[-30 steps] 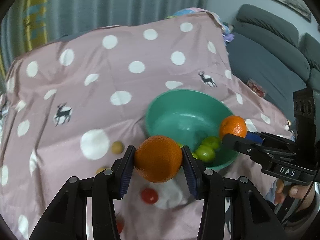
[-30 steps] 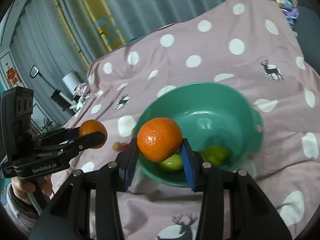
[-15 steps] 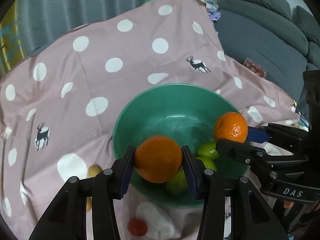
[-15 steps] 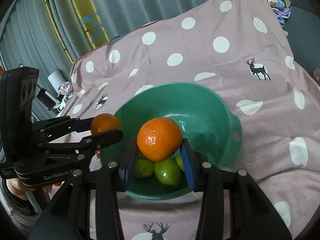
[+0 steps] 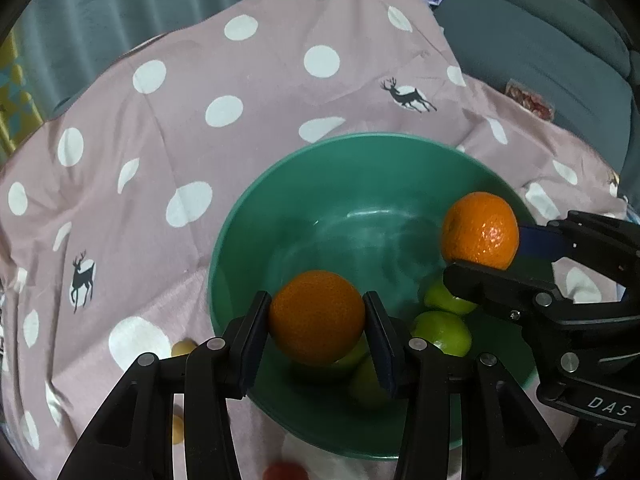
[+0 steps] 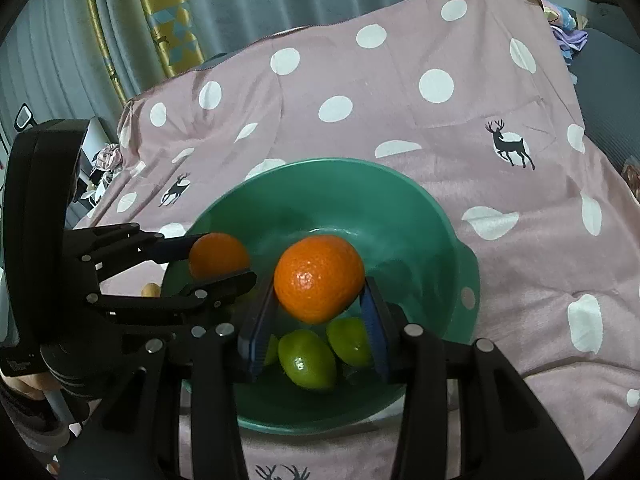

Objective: Organize fruits
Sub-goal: 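Open both grippers over the teal bowl to drop the oranges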

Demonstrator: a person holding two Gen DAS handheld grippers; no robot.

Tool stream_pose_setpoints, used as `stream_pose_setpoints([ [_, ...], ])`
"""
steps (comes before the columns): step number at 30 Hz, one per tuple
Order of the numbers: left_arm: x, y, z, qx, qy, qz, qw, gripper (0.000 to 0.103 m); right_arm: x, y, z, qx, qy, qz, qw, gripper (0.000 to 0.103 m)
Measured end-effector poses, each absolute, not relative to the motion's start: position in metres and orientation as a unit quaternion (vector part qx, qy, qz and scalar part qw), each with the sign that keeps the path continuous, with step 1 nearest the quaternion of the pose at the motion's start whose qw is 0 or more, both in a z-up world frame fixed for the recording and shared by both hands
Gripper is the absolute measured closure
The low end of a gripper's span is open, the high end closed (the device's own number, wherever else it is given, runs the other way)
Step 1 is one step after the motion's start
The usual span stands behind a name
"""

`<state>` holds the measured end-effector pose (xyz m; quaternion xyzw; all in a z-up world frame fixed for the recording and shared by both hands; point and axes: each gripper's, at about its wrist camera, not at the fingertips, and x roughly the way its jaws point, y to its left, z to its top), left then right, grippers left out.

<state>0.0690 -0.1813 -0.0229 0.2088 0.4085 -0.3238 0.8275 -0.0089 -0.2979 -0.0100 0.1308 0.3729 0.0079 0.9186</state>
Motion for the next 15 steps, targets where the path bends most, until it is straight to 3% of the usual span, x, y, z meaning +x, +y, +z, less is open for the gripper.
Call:
stream_pose_setpoints([
  [9, 0.070, -0.181, -0.024, 0.208, 0.408, -0.318, 0.830, 0.055, -0.011, -0.298, -0.013, 0.134, 0.375, 0.002, 0.917, 0.057],
  [11, 0.070, -0.178, -0.021, 0.202, 0.406, -0.319, 0.832, 0.049, -0.014, -0.299, -0.012, 0.136, 0.369, -0.001, 0.919, 0.050],
  [13, 0.069, -0.172, -0.015, 0.186, 0.403, -0.321, 0.836, 0.032, -0.018, -0.302, -0.009, 0.143, 0.361, -0.005, 0.921, 0.046],
  [15, 0.067, -0.165, -0.007, 0.174, 0.396, -0.324, 0.841, 0.030, -0.024, -0.307, -0.007, 0.155, 0.349, -0.008, 0.924, 0.041],
])
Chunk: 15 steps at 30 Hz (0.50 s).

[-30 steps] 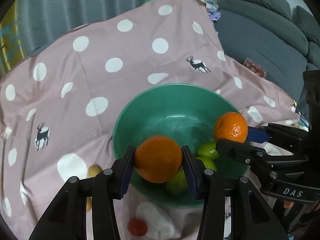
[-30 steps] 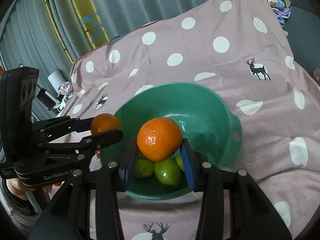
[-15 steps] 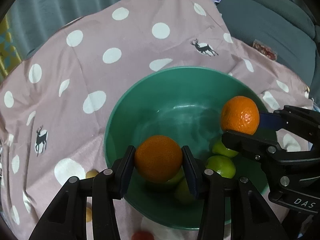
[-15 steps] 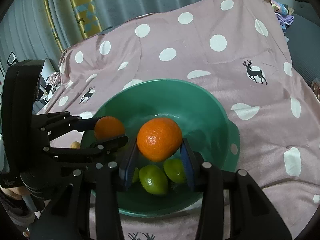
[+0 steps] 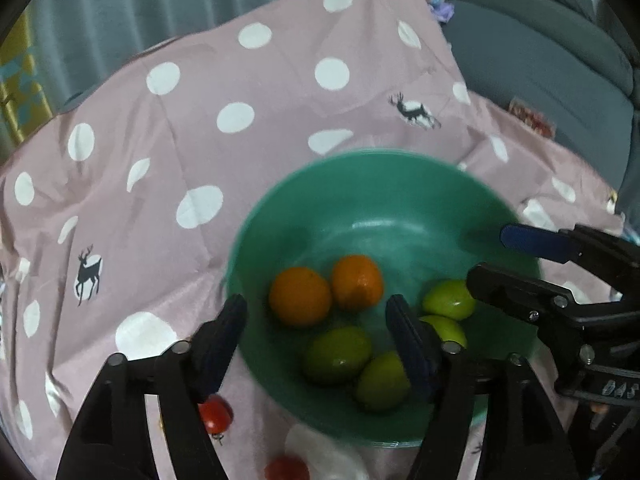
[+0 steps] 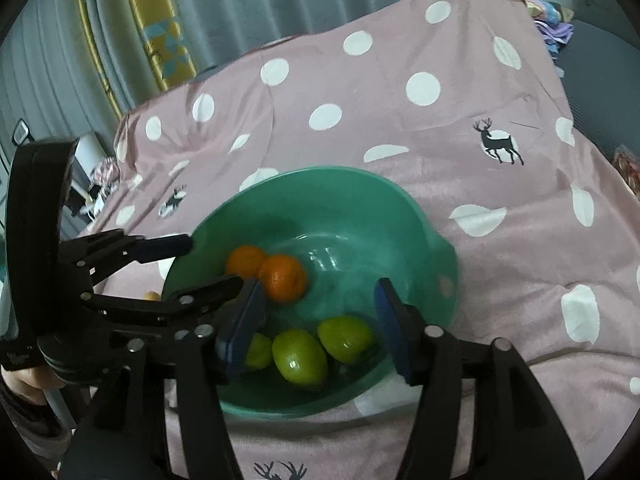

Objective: Organize fruits
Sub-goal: 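Open both grippers over the teal bowl to drop the oranges, then withdraw both grippers from the bowl toward the red cherry tomatoes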

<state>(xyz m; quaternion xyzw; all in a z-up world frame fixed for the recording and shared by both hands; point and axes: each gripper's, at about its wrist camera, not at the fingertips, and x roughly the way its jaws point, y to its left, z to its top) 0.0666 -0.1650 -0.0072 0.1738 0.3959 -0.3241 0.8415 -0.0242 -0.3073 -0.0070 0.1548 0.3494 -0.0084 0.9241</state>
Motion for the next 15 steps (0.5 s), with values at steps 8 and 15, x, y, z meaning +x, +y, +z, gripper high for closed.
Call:
stream_pose_setpoints([
  [8, 0.062, -0.119, 0.021, 0.123, 0.381, -0.307, 0.863, 0.029, -0.048, -0.315, -0.001, 0.184, 0.328, -0.012, 0.926, 0.037],
  [15, 0.051, -0.062, 0.033, 0.097, 0.379, -0.257, 0.884, 0.027, -0.060, -0.306, 0.007, 0.186, 0.323, 0.003, 0.928, 0.036],
])
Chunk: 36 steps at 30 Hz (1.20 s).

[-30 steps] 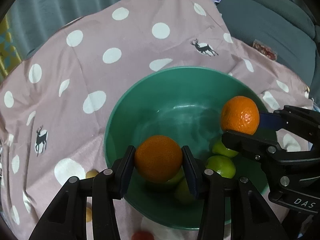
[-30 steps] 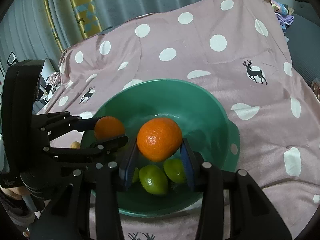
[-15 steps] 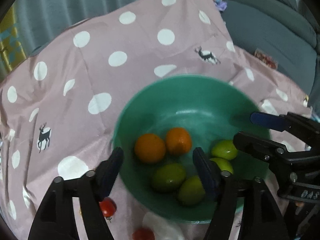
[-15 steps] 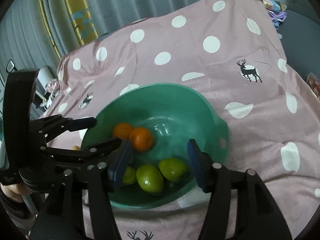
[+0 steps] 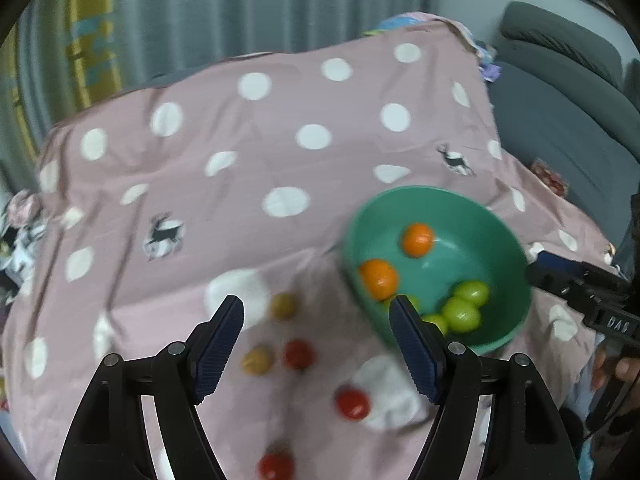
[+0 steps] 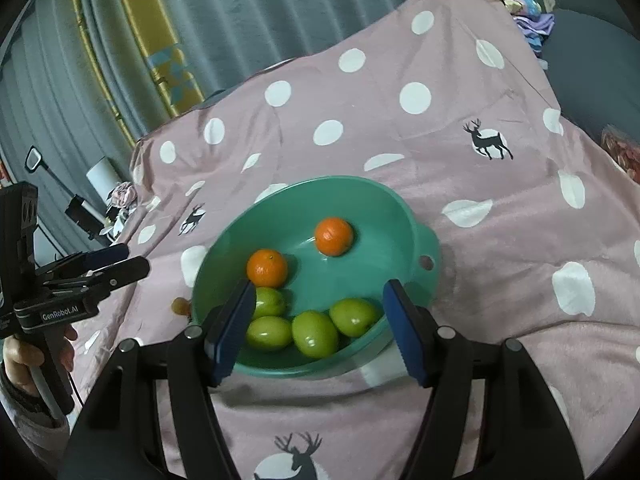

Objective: Organize fruits
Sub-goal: 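Withdraw both grippers from the bowl toward the red cherry tomatoes, then grasp a red tomato with the left gripper while the right gripper grasps another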

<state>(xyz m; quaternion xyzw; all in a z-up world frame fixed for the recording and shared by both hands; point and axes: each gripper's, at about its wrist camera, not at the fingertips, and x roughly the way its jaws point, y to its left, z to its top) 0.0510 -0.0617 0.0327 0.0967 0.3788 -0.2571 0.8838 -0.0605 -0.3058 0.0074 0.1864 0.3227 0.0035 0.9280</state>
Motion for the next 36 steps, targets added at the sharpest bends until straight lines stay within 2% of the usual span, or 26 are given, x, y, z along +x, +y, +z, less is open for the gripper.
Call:
stream_pose_setpoints([
  [11, 0.029, 0.040, 0.030, 0.033, 0.395, -0.170, 0.902, 0.024, -0.073, -0.270, 0.023, 0.163, 0.320, 0.056, 0.932, 0.036],
  [16, 0.012, 0.061, 0.022, 0.028, 0.402, -0.162, 0.900, 0.024, -0.074, -0.248, 0.026, 0.145, 0.327, 0.088, 0.930, 0.036],
  [28, -0.008, 0.037, -0.021, 0.057, 0.446, -0.222, 0.865, 0.024, -0.059, -0.168, 0.000, 0.088, 0.398, 0.179, 0.896, 0.037],
  [36, -0.008, 0.025, -0.039, 0.059, 0.465, -0.250, 0.847, 0.024, -0.044, -0.148, -0.025, 0.072, 0.434, 0.189, 0.878, 0.038],
])
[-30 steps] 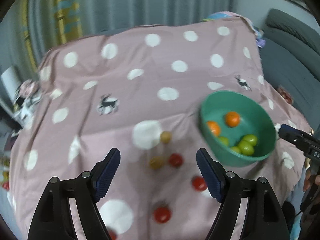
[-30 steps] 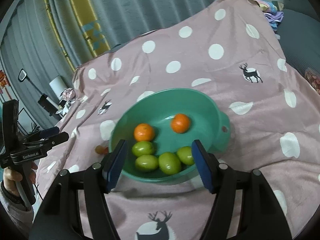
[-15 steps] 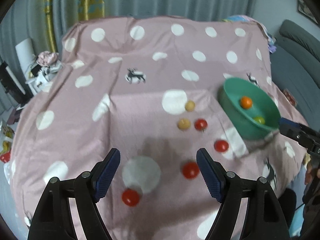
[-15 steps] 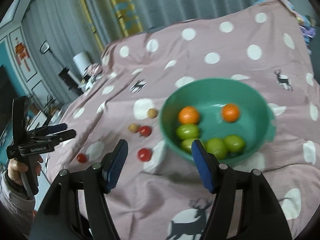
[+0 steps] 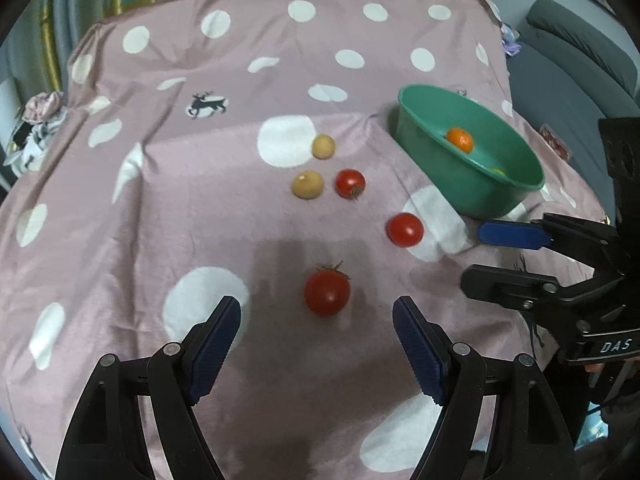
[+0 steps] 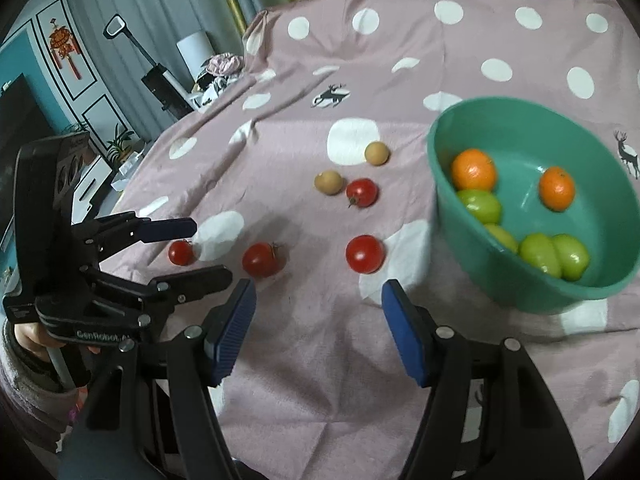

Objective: Organize fruits
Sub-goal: 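Grasp a red tomato with the left gripper while the right gripper grasps another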

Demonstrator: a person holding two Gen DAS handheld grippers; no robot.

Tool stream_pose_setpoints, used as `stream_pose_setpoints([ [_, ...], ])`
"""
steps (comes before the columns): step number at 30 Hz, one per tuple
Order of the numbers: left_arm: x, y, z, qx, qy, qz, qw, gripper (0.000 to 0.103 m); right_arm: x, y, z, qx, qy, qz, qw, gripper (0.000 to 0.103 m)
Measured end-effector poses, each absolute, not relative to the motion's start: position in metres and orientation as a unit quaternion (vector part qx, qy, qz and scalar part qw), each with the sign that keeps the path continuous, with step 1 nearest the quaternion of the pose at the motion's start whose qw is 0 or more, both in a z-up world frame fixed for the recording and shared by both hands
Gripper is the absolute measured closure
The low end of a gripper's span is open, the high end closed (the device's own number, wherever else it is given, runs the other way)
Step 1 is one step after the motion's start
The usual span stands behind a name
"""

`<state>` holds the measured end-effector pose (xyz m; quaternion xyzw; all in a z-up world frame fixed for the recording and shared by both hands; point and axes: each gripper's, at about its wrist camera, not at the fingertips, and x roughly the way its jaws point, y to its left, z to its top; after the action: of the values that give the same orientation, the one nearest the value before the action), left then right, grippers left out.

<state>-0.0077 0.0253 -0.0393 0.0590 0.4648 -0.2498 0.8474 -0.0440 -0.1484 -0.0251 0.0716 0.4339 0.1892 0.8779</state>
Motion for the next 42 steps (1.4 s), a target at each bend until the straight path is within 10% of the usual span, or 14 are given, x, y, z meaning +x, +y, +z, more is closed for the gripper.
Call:
stream_pose_setpoints([
  [18, 0.006, 0.011, -0.054, 0.052, 0.470, -0.273, 0.838, 0.031, 0.006, -0.128, -0.053, -0.002, 0.456, 0.161, 0.876, 0.058],
  [42, 0.019, 0.003, -0.072, 0.056, 0.489, -0.268, 0.828, 0.072, 0.018, -0.124, -0.064, -0.008, 0.468, 0.168, 0.867, 0.074],
])
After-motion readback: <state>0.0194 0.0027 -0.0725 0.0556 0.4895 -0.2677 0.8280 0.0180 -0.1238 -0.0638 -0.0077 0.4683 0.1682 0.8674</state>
